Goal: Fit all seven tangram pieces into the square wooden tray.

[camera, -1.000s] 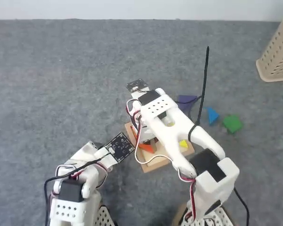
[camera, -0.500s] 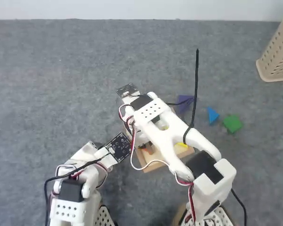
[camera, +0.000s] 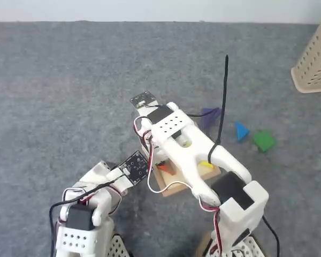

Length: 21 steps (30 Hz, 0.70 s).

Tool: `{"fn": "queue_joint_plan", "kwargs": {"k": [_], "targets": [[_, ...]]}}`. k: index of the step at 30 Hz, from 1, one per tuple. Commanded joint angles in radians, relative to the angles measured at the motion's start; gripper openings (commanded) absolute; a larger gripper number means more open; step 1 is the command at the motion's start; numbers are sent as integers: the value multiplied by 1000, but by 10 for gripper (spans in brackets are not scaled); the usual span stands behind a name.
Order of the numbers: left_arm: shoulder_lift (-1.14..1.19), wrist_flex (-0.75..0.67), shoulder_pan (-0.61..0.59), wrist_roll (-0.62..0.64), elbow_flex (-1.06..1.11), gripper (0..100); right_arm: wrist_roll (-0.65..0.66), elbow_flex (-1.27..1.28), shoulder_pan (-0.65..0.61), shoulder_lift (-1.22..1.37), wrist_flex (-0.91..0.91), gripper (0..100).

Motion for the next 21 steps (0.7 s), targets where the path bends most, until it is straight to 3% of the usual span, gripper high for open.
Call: {"fn": "queue_joint_plan", "kwargs": {"k": [1, 9, 18, 21], "targets": [[-17, 5, -3, -11, -10, 27, 23, -52, -2, -21, 16, 150], [-17, 5, -3, -11, -10, 27, 64, -54, 96, -21, 7, 149], [-17, 5, -3, -11, -10, 27, 133, -55, 97, -31, 1, 132], [-17, 5, -3, -11, -10, 27, 144, -41, 102, -68, -7, 32]]}}
